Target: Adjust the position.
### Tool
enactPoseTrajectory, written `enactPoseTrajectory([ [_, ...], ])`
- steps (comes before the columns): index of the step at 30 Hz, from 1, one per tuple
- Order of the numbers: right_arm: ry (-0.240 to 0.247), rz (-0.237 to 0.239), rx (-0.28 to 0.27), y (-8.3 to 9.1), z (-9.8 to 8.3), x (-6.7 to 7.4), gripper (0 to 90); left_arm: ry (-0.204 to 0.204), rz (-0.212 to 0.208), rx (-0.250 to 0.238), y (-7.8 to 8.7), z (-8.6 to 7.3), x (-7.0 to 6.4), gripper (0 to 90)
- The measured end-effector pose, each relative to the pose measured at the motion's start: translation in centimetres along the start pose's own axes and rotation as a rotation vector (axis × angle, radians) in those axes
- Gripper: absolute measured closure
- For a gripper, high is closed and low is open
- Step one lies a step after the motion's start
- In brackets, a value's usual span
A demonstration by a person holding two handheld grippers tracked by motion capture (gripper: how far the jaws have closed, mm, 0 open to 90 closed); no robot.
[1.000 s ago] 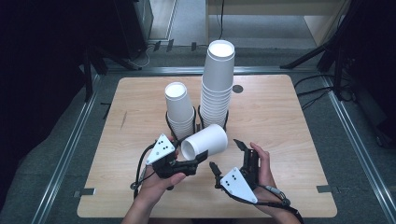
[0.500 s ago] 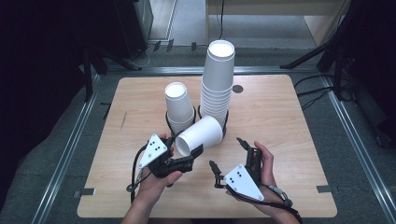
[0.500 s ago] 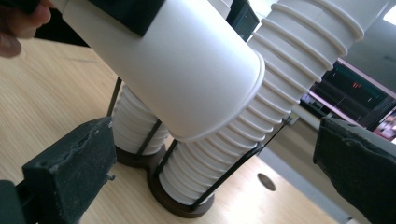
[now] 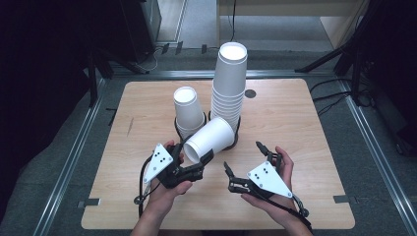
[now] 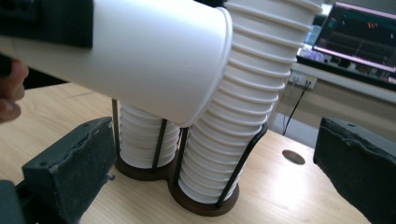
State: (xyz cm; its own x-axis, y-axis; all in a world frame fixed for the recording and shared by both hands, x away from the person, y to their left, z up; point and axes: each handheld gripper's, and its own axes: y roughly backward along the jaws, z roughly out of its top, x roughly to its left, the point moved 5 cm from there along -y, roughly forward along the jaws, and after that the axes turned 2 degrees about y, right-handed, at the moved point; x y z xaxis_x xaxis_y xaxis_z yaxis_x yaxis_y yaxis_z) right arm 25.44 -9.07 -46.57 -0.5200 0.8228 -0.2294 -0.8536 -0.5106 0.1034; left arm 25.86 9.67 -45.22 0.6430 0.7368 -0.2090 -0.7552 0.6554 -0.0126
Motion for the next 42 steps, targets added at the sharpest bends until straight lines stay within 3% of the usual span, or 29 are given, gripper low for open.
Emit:
enactPoseTrajectory([
  [4, -0.058, 0.004, 0.002, 0.0, 0.0, -0.1, 0.0, 0.001, -0.007, -0.016, -0.1, 0.0, -0.2, 23.4],
  [7, -0.137, 0.01, 0.002, 0.0, 0.1, -0.2, 0.0, -0.008, -0.003, -0.021, -0.2, -0.2, -0.4, 23.4],
  [9, -0.164, 0.006, 0.0, 0.1, 0.3, -0.2, 0.0, 0.019, -0.014, -0.028, -0.4, -0.3, -0.5, 23.4],
  [14, -0.225, -0.001, -0.013, 0.4, 0.8, -0.4, 0.0, 0.022, -0.01, -0.032, -0.5, -0.6, -0.7, 23.4],
  [15, -0.27, 0.001, -0.018, 0.5, 1.1, -0.4, 0.0, 0.028, -0.013, -0.044, -0.6, -0.7, -0.7, 23.4],
  [16, -0.27, 0.001, -0.018, 0.5, 1.1, -0.4, 0.0, 0.028, -0.013, -0.044, -0.6, -0.7, -0.7, 23.5],
  [17, -0.317, 0.008, -0.013, 0.6, 1.2, -0.4, 0.0, 0.018, -0.011, -0.049, -0.6, -0.8, -0.9, 23.5],
  [22, -0.382, 0.02, -0.003, 0.7, 1.3, -0.1, 0.0, 0.018, -0.001, -0.053, -0.6, -0.9, -1.1, 24.1],
  [25, -0.478, 0.044, 0.019, 0.9, 1.4, 0.2, 0.0, 0.004, -0.002, -0.056, -0.6, -1.0, -1.2, 24.3],
  [26, -0.478, 0.044, 0.019, 0.9, 1.4, 0.2, 0.0, 0.004, -0.002, -0.056, -0.6, -1.0, -1.2, 24.3],
  [27, -0.545, 0.058, 0.034, 1.0, 1.4, 0.3, 0.0, -0.003, 0.002, -0.062, -0.6, -1.0, -1.3, 24.4],
  [29, -0.623, 0.085, 0.043, 1.1, 1.5, 0.3, 0.0, 0.0, -0.008, -0.074, -0.6, -1.0, -1.4, 24.6],
  [30, -0.623, 0.085, 0.043, 1.1, 1.5, 0.3, 0.0, 0.0, -0.008, -0.074, -0.6, -1.0, -1.4, 24.6],
  [31, -0.703, 0.118, 0.046, 1.2, 1.6, 0.3, 0.0, -0.006, -0.015, -0.075, -0.6, -1.0, -1.5, 24.6],
  [33, -0.787, 0.151, 0.044, 1.4, 1.6, 0.1, 0.0, -0.004, -0.018, -0.073, -0.7, -1.1, -1.6, 24.6],
  [34, -0.787, 0.151, 0.044, 1.4, 1.6, 0.1, 0.0, -0.008, -0.016, -0.07, -0.7, -1.1, -1.7, 24.6],
  [35, -0.872, 0.178, 0.043, 1.5, 1.6, -0.2, 0.0, -0.012, -0.016, -0.066, -0.8, -1.3, -1.9, 24.6],
  [36, -0.872, 0.178, 0.043, 1.5, 1.6, -0.2, 0.0, -0.012, -0.016, -0.066, -0.8, -1.3, -1.9, 24.6],
  [37, -0.965, 0.201, 0.047, 1.5, 1.5, -0.5, 0.0, -0.011, -0.024, -0.064, -0.9, -1.4, -2.1, 24.6],
  [38, -0.965, 0.201, 0.047, 1.5, 1.5, -0.5, 0.0, -0.011, -0.024, -0.064, -0.9, -1.4, -2.1, 24.7],
  [39, -1.059, 0.23, 0.056, 1.5, 1.2, -0.8, 0.0, -0.021, -0.025, -0.061, -1.0, -1.6, -2.4, 24.7],
  [40, -1.059, 0.23, 0.056, 1.5, 1.2, -0.8, 0.0, -0.021, -0.025, -0.061, -1.0, -1.6, -2.4, 24.6],
  [41, -1.152, 0.255, 0.062, 1.5, 0.8, -1.1, 0.0, -0.021, -0.035, -0.058, -1.1, -1.7, -2.7, 24.6],
  [42, -1.152, 0.255, 0.062, 1.5, 0.8, -1.1, 0.0, -0.021, -0.035, -0.058, -1.1, -1.7, -2.7, 24.6],
])
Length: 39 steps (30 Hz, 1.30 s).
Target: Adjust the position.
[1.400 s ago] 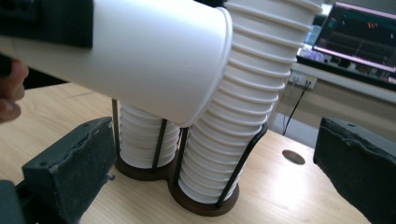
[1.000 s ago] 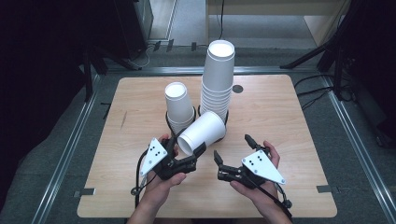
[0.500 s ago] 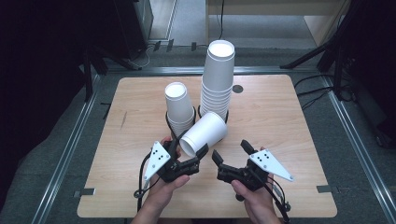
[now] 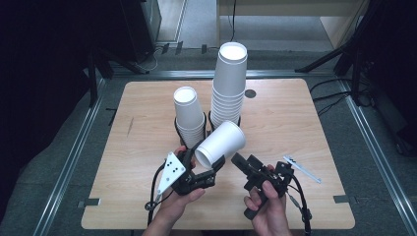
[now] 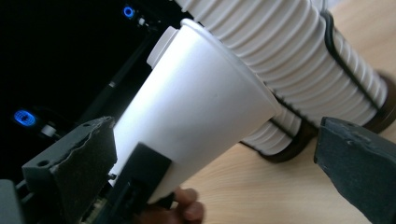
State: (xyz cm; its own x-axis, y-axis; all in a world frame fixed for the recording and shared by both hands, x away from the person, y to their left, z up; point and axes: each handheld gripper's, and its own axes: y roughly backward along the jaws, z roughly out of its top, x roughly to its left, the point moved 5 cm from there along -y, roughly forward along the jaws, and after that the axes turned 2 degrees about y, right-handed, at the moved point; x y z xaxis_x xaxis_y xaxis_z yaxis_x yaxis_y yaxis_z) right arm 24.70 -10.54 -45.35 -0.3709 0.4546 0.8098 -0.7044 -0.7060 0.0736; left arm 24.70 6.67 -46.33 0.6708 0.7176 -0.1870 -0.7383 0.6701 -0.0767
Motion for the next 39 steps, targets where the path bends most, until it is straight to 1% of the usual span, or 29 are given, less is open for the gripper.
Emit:
enactPoseTrajectory([
  [1, -0.098, 0.032, 0.01, 0.1, 0.2, -0.4, 0.0, -0.009, -0.006, 0.003, -0.1, -0.2, -0.4, 24.6],
  [2, -0.098, 0.032, 0.01, 0.1, 0.2, -0.4, 0.0, -0.009, -0.006, 0.003, -0.1, -0.2, -0.4, 24.6],
  [3, -0.165, 0.044, 0.018, 0.2, 0.2, -0.7, 0.0, -0.008, -0.01, 0.005, -0.3, -0.4, -0.7, 24.6],
  [4, -0.165, 0.044, 0.018, 0.2, 0.2, -0.7, 0.0, -0.008, -0.01, 0.005, -0.3, -0.4, -0.7, 24.6],
  [5, -0.202, 0.057, 0.017, 0.3, 0.3, -0.8, 0.0, -0.007, -0.018, 0.014, -0.4, -0.7, -1.1, 24.6],
  [6, -0.224, 0.066, 0.015, 0.3, 0.4, -0.8, 0.0, -0.006, -0.017, 0.014, -0.5, -0.9, -1.2, 24.6],
  [7, -0.243, 0.067, 0.014, 0.3, 0.4, -0.9, 0.0, -0.011, -0.018, 0.015, -0.6, -1.0, -1.4, 24.6],
  [8, -0.243, 0.067, 0.014, 0.3, 0.4, -0.9, 0.0, -0.011, -0.018, 0.015, -0.6, -1.0, -1.4, 24.6],
  [9, -0.276, 0.067, 0.015, 0.4, 0.4, -0.9, 0.0, -0.013, -0.024, 0.019, -0.7, -1.3, -1.8, 24.6],
  [10, -0.276, 0.067, 0.015, 0.4, 0.4, -0.9, 0.0, -0.013, -0.024, 0.019, -0.7, -1.3, -1.8, 24.6],
  [11, -0.305, 0.065, 0.01, 0.3, 0.4, -1.1, 0.4, -0.02, -0.029, 0.023, -0.9, -1.5, -2.1, 24.6],
  [12, -0.305, 0.065, 0.01, 0.3, 0.4, -1.1, 0.4, -0.02, -0.029, 0.023, -0.9, -1.5, -2.1, 24.6],
  [13, -0.317, 0.038, 0.002, 0.2, 0.4, -1.6, 1.6, -0.024, -0.034, 0.023, -0.9, -1.6, -2.4, 24.5],
  [14, -0.317, 0.038, 0.002, 0.2, 0.4, -1.6, 1.6, -0.024, -0.034, 0.023, -0.9, -1.6, -2.4, 24.5],
  [15, -0.334, 0.042, 0.006, 0.2, 0.4, -1.8, 1.8, -0.027, -0.035, 0.024, -1.0, -1.6, -2.5, 24.6],
  [17, -0.35, 0.046, 0.005, 0.0, 0.3, -1.8, 1.9, -0.03, -0.034, 0.026, -1.0, -1.7, -2.6, 24.5],
  [19, -0.345, 0.041, 0.007, -0.1, 0.2, -1.9, 2.6, -0.029, -0.033, 0.023, -1.0, -1.7, -2.6, 24.5],
  [21, -0.352, 0.04, 0.002, -0.2, 0.1, -2.0, 6.1, -0.032, -0.03, 0.021, -1.0, -1.7, -2.6, 24.6],
  [22, -0.345, 0.038, -0.003, -0.3, 0.1, -2.1, 7.3, -0.032, -0.028, 0.02, -1.0, -1.7, -2.6, 24.5],
  [23, -0.361, 0.048, 0.002, -0.4, 0.1, -2.0, 8.0, -0.033, -0.021, 0.017, -0.9, -1.6, -2.4, 24.5],
  [26, -0.371, 0.068, 0.011, -0.5, 0.1, -2.1, 9.5, -0.034, -0.016, 0.017, -0.8, -1.5, -2.2, 24.5],
  [30, -0.37, 0.082, 0.015, -0.6, 0.1, -2.2, 9.7, -0.04, -0.013, 0.018, -0.8, -1.5, -2.2, 24.5],
  [31, -0.384, 0.096, 0.034, -0.7, -0.1, -2.3, 9.1, -0.044, -0.014, 0.022, -0.8, -1.6, -2.3, 24.5],
  [33, -0.386, 0.09, 0.036, -0.7, -0.1, -2.4, 8.2, -0.054, -0.013, 0.024, -0.9, -1.7, -2.4, 24.5],
  [35, -0.417, 0.104, 0.044, -0.7, 0.0, -2.4, 6.6, -0.064, -0.013, 0.025, -0.9, -1.7, -2.6, 24.5],
  [36, -0.417, 0.104, 0.044, -0.7, 0.0, -2.4, 6.6, -0.064, -0.013, 0.025, -0.9, -1.7, -2.6, 24.5],
  [37, -0.446, 0.112, 0.047, -0.6, 0.1, -2.5, 6.6, -0.071, -0.012, 0.02, -0.9, -1.7, -2.8, 24.5],
  [38, -0.442, 0.114, 0.044, -0.7, 0.1, -2.6, 6.6, -0.071, -0.012, 0.02, -0.9, -1.7, -2.8, 24.5],
  [39, -0.441, 0.116, 0.043, -0.7, 0.1, -2.6, 6.7, -0.083, -0.011, 0.024, -0.9, -1.8, -2.9, 24.5],
])
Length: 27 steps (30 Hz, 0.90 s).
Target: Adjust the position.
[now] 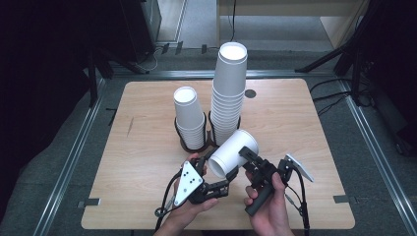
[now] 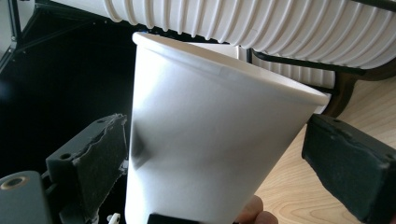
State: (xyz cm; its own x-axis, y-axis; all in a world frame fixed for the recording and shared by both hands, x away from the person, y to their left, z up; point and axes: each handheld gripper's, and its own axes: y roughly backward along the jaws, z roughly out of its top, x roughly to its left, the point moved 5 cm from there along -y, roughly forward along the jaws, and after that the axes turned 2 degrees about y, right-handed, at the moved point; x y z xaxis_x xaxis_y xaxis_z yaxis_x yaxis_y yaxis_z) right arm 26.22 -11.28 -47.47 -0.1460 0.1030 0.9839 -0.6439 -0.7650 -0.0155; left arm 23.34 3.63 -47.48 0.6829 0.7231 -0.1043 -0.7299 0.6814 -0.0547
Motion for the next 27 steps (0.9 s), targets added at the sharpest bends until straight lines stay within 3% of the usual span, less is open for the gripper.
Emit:
enactPoseTrajectory([
  [3, -0.015, 0.001, 0.013, -0.1, -0.1, -0.1, 6.3, -0.018, 0.001, 0.005, 0.0, -0.1, -0.3, 24.4],
  [15, -0.055, 0.012, 0.028, -0.2, 0.0, -0.7, 4.1, -0.016, -0.032, 0.022, -0.4, -0.7, -1.6, 24.4],
  [21, -0.056, 0.034, 0.02, -0.2, 0.0, -1.0, 8.0, 0.003, -0.045, 0.036, -0.4, -0.9, -1.3, 23.9],
  [27, -0.024, 0.032, 0.009, -0.3, -0.2, -1.0, 12.4, 0.009, -0.049, 0.059, -0.5, -1.0, -1.1, 21.6],
])
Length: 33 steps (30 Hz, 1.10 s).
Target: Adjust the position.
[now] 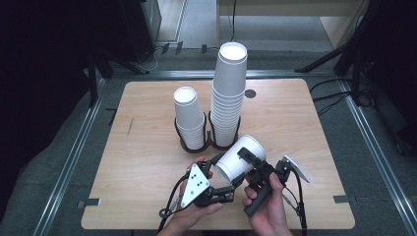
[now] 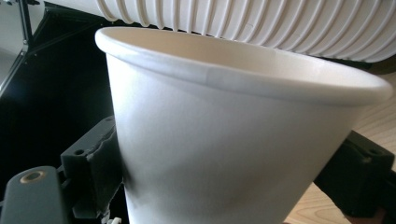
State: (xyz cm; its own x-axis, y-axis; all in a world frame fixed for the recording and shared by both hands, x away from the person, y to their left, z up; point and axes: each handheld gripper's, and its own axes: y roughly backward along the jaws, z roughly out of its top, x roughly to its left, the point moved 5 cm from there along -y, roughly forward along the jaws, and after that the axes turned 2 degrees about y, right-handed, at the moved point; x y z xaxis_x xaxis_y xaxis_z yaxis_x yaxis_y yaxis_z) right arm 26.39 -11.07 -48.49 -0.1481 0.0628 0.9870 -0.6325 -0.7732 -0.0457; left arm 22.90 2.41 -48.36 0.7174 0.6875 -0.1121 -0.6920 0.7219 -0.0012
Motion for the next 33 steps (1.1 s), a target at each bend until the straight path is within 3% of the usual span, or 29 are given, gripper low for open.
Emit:
enactPoseTrajectory([
  [4, 0.018, 0.01, -0.024, 0.0, 0.1, 0.1, 13.5, -0.026, 0.007, 0.055, 0.0, 0.0, 0.0, 17.4],
  [8, 0.052, 0.015, -0.06, 0.3, 0.3, 0.5, 14.0, -0.011, 0.017, 0.073, 0.0, 0.0, 0.2, 9.0],
  [15, 0.166, -0.009, -0.123, 0.5, 1.0, 0.6, 14.3, 0.004, 0.036, 0.087, 0.2, 0.3, 0.9, 2.2],
  [21, 0.277, -0.037, -0.155, 0.6, 1.3, 0.9, 14.5, 0.014, 0.033, 0.14, 0.3, 0.2, 1.5, 2.2],
  [29, 0.55, -0.129, -0.216, 0.6, 1.5, 1.4, 14.5, 0.027, 0.041, 0.144, 0.5, 0.4, 2.1, 2.3],
  [33, 0.718, -0.172, -0.252, 0.5, 1.5, 1.8, 14.5, 0.031, 0.044, 0.145, 0.5, 0.4, 2.2, 2.3],
])
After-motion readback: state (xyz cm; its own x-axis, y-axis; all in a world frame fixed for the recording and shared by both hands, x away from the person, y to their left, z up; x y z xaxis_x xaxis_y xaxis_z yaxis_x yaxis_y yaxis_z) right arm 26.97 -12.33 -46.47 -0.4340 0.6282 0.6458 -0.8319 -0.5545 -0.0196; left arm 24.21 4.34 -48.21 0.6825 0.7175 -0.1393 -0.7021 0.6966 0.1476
